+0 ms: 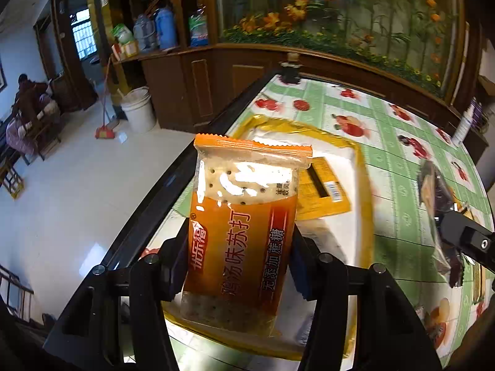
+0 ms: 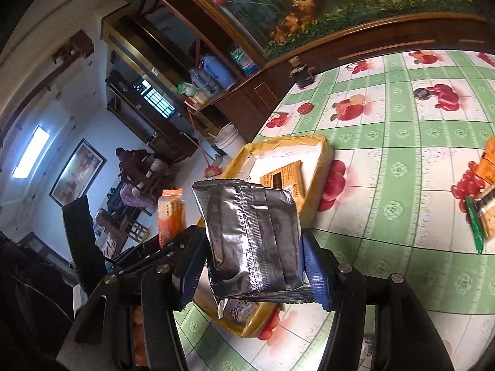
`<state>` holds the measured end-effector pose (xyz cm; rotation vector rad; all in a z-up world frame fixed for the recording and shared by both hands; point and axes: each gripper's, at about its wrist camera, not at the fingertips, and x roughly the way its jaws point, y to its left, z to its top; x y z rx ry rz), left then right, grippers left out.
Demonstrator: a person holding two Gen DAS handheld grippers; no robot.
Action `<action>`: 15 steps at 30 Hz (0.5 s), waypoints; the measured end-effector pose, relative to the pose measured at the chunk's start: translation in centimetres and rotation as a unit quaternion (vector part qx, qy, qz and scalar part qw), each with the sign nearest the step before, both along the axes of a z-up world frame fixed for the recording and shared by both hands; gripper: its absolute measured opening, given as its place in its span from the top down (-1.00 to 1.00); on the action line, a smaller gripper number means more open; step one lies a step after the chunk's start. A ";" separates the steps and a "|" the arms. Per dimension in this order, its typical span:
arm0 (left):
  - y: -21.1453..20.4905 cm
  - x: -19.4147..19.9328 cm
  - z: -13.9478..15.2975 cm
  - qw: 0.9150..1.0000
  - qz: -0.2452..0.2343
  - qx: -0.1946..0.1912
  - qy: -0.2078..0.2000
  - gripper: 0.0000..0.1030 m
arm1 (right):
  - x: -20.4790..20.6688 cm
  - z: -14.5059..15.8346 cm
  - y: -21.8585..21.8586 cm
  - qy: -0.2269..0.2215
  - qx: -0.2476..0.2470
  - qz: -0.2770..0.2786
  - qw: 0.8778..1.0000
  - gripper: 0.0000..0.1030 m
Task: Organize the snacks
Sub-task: 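Carry the orange cracker pack and silver foil packet over the white tray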
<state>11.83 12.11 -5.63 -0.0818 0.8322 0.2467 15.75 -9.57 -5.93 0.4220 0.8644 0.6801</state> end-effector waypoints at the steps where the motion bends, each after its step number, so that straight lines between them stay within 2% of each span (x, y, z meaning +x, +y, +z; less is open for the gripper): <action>1: 0.4 0.2 -0.3 1.000 0.002 -0.003 0.004 -0.05 | 0.1 -0.1 0.1 0.001 0.000 0.000 1.000 -0.16; 6: 1.0 1.2 -0.8 1.000 0.000 -0.009 0.013 -0.05 | 1.4 -0.1 2.0 0.000 -0.012 0.006 1.000 -0.16; 15: -0.1 5.5 -1.9 0.999 -0.023 0.009 0.034 -0.05 | 4.8 -0.6 5.2 -0.011 -0.052 0.009 0.999 -0.16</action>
